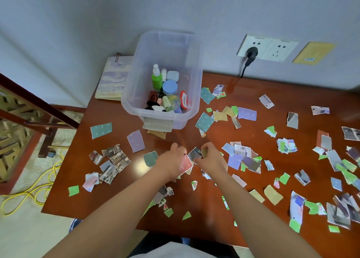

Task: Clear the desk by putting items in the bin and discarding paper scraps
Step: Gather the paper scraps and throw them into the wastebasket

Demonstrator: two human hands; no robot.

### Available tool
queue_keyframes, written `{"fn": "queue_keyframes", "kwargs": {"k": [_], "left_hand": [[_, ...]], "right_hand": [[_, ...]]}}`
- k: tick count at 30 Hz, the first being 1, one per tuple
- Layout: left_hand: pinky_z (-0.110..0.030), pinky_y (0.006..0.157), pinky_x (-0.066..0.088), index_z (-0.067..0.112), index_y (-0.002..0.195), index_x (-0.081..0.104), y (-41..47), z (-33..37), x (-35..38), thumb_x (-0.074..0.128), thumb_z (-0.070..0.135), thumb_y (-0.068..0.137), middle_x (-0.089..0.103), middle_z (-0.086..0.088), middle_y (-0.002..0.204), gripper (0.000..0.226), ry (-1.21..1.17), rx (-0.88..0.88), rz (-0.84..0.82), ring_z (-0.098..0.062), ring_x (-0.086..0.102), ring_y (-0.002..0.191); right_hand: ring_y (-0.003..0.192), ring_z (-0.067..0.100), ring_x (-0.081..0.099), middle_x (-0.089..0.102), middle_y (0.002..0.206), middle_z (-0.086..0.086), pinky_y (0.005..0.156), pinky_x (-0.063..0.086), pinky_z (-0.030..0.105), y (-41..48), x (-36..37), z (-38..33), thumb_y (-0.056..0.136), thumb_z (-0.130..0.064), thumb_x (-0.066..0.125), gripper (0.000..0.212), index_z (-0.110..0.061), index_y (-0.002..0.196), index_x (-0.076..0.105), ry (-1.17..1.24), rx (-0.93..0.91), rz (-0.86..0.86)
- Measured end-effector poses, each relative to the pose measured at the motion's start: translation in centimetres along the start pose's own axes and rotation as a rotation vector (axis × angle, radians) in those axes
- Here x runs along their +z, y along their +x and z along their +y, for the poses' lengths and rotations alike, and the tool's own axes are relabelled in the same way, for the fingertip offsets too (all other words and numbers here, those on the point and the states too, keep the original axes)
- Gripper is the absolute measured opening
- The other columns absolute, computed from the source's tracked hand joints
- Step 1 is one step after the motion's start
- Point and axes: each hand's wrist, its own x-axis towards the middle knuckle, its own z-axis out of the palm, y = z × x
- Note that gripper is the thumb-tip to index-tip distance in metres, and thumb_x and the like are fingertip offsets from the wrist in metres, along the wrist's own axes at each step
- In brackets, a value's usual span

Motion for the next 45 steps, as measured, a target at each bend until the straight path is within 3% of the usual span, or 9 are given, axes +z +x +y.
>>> {"fn": "queue_keyframes", "kwargs": {"k": [4, 12, 19, 24, 27, 31, 36, 41, 45], "left_hand": [[-0.033, 0.082, 0.047, 0.013, 0.126, 0.039, 0.1, 0.1, -0.4, 0.066, 0.021, 0.085, 0.041, -0.008, 0.126, 0.05, 0.045, 0.004, -0.028, -0.03, 0.058, 0.108], [-0.034, 0.088, 0.048, 0.015, 0.119, 0.047, 0.1, -0.3, -0.4, 0.071, 0.021, 0.082, 0.041, -0.007, 0.125, 0.045, 0.087, -0.008, -0.08, -0.028, 0.059, 0.104], [-0.035, 0.083, 0.047, 0.017, 0.124, 0.042, -0.3, 0.1, -0.4, 0.07, 0.024, 0.082, 0.052, -0.008, 0.124, 0.051, -0.048, -0.054, -0.053, -0.029, 0.058, 0.109], [-0.036, 0.082, 0.046, 0.015, 0.125, 0.044, -0.8, 0.6, -0.8, 0.067, 0.025, 0.084, 0.046, -0.009, 0.124, 0.048, -0.065, -0.08, -0.02, -0.031, 0.058, 0.107], [-0.038, 0.081, 0.046, 0.013, 0.124, 0.047, -1.3, 0.7, -0.7, 0.067, 0.03, 0.084, 0.042, -0.01, 0.124, 0.048, -0.092, -0.082, 0.011, -0.032, 0.058, 0.102], [-0.038, 0.077, 0.048, 0.015, 0.121, 0.047, -1.9, 0.7, 0.0, 0.07, 0.019, 0.08, 0.038, -0.007, 0.127, 0.048, -0.17, -0.131, 0.057, -0.03, 0.059, 0.097], [-0.038, 0.088, 0.05, 0.023, 0.132, 0.042, -2.2, 1.5, 0.4, 0.072, 0.017, 0.077, 0.05, -0.003, 0.13, 0.063, -0.316, -0.21, 0.11, -0.026, 0.058, 0.109], [-0.035, 0.083, 0.05, 0.022, 0.118, 0.054, -2.3, 2.6, -0.1, 0.067, 0.018, 0.084, 0.064, 0.0, 0.111, 0.037, -0.486, -0.319, 0.204, -0.021, 0.06, 0.1], [-0.033, 0.083, 0.051, 0.018, 0.111, 0.059, -2.6, 3.8, -0.9, 0.069, 0.015, 0.084, 0.063, 0.002, 0.099, 0.029, -0.652, -0.386, 0.317, -0.019, 0.06, 0.093]], "right_hand": [[0.078, 0.013, 0.057, 0.057, 0.09, -0.006, 0.052, 0.038, 0.019, 0.0, 0.1, -0.2, 0.08, -0.029, 0.073, 0.033, -0.026, 0.099, 0.046, -0.032, 0.054, 0.005], [0.072, 0.016, 0.059, 0.06, 0.08, -0.003, 0.065, 0.053, 0.026, 0.0, 0.8, 0.4, 0.084, -0.023, 0.065, 0.013, -0.024, 0.078, 0.054, 0.054, 0.027, 0.027], [0.09, 0.016, 0.059, 0.062, 0.097, -0.005, 0.076, 0.057, 0.034, -0.4, 1.0, 0.5, 0.089, -0.016, 0.057, 0.016, -0.022, 0.103, 0.061, 0.161, -0.039, -0.097], [0.088, 0.017, 0.062, 0.067, 0.096, -0.004, 0.08, 0.057, 0.035, -0.5, 1.1, 0.4, 0.085, -0.027, 0.068, 0.016, -0.022, 0.1, 0.068, 0.187, -0.076, -0.19], [0.082, 0.019, 0.063, 0.068, 0.088, 0.001, 0.077, 0.057, 0.039, -0.5, 1.3, 0.4, 0.085, -0.025, 0.069, 0.01, -0.019, 0.093, 0.071, 0.184, -0.1, -0.223], [0.087, 0.02, 0.061, 0.067, 0.093, 0.002, 0.081, 0.053, 0.038, -0.5, 0.8, 0.7, 0.088, -0.019, 0.063, 0.01, -0.016, 0.096, 0.07, 0.23, -0.114, -0.255], [0.089, 0.022, 0.061, 0.065, 0.096, 0.003, 0.082, 0.054, 0.041, -0.4, -0.5, 1.3, 0.089, -0.016, 0.062, 0.01, -0.016, 0.098, 0.067, 0.344, -0.077, -0.301], [0.074, 0.015, 0.06, 0.064, 0.096, 0.006, 0.053, 0.049, 0.021, -0.5, -2.6, 1.1, 0.096, -0.01, 0.052, 0.014, -0.012, 0.105, 0.063, 0.462, -0.072, -0.302], [0.056, 0.008, 0.045, 0.054, 0.071, -0.002, 0.041, 0.034, 0.014, -0.9, -3.9, 0.5, 0.098, -0.014, 0.047, 0.014, -0.016, 0.095, 0.06, 0.53, -0.079, -0.311]]}}
